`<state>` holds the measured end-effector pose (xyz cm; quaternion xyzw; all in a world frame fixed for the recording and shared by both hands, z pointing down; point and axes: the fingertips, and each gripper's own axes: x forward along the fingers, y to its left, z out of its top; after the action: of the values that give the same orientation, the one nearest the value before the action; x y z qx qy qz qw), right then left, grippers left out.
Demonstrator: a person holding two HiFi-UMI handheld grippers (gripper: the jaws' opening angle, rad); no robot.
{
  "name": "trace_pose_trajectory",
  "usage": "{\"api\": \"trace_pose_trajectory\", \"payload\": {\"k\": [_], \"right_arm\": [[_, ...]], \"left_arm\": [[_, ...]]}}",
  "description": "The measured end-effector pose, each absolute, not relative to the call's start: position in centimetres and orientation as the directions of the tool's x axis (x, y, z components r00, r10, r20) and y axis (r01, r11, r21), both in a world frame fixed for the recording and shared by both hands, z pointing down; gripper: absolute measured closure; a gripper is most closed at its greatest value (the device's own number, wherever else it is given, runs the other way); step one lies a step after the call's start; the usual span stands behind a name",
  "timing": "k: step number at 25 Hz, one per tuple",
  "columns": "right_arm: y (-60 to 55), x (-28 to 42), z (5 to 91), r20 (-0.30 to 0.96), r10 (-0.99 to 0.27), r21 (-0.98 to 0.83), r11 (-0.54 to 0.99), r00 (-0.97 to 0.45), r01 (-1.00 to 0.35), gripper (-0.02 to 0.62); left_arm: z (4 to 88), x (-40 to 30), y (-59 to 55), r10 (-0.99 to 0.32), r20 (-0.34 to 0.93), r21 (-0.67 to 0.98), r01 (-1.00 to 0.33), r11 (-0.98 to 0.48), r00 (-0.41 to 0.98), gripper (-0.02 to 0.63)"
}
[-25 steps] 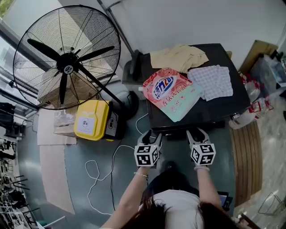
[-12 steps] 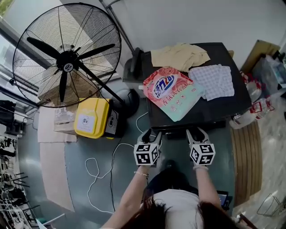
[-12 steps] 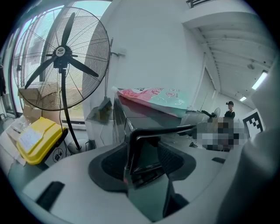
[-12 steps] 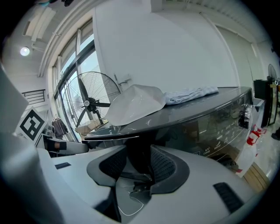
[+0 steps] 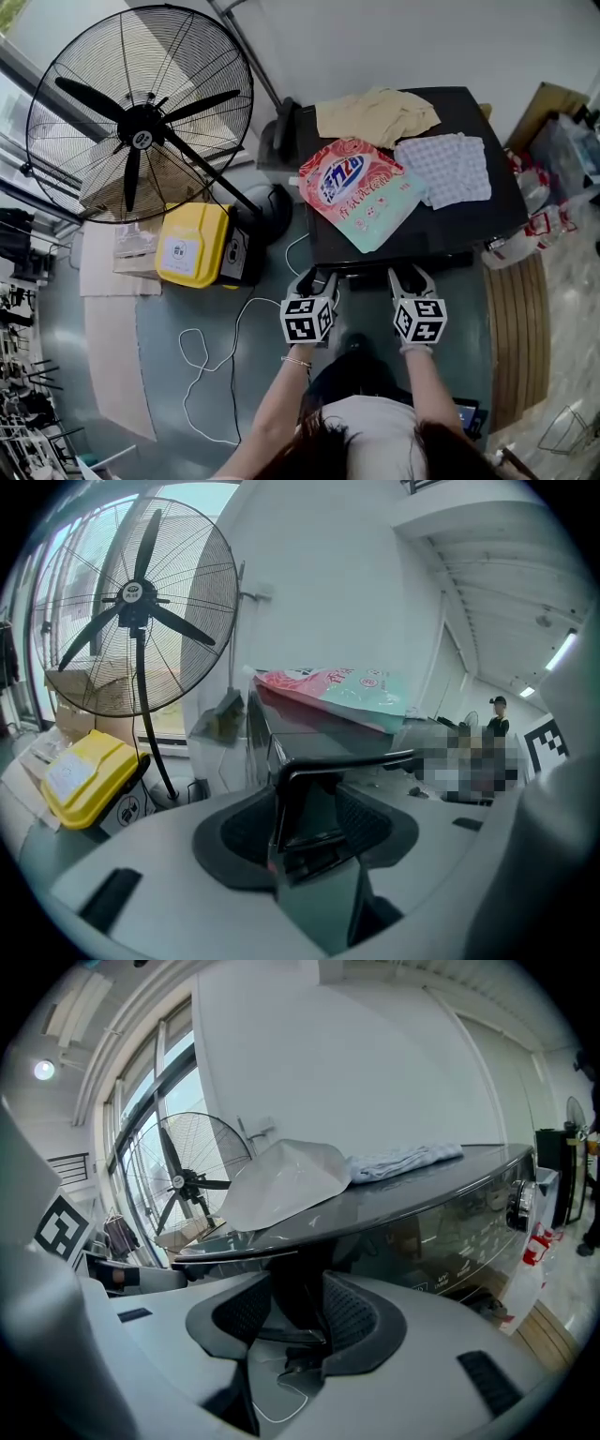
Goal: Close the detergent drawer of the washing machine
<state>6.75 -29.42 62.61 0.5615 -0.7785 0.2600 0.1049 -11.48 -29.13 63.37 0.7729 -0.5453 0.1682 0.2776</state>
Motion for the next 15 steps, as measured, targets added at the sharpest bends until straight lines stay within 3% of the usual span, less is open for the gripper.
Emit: {"api": "trace_pose_trajectory", "payload": {"k": [1, 3, 15], "right_arm": [[-29.57, 6.99, 62.67, 0.466, -0.825, -0.283, 0.205, -0.321, -0.937, 0.408], [-29.66, 7.31, 62.76, 0.480, -0.830, -0.274, 0.167, -0.285, -0.947, 0.445], [-29.72, 7.78, 62.92, 0.478, -0.829, -0.284, 0.168, -0.291, -0.944, 0.480]], "left_arm": [[63.36, -11.53, -29.46, -0.750, 0.567, 0.246, -0.938, -0.243, 0.342, 0.392], [63.30, -11.56, -29.82, -0.745, 0.572, 0.241, -0.939, -0.245, 0.342, 0.399], [63.40, -11.54, -29.72, -0.749, 0.565, 0.236, -0.938, -0.256, 0.346, 0.402]]}}
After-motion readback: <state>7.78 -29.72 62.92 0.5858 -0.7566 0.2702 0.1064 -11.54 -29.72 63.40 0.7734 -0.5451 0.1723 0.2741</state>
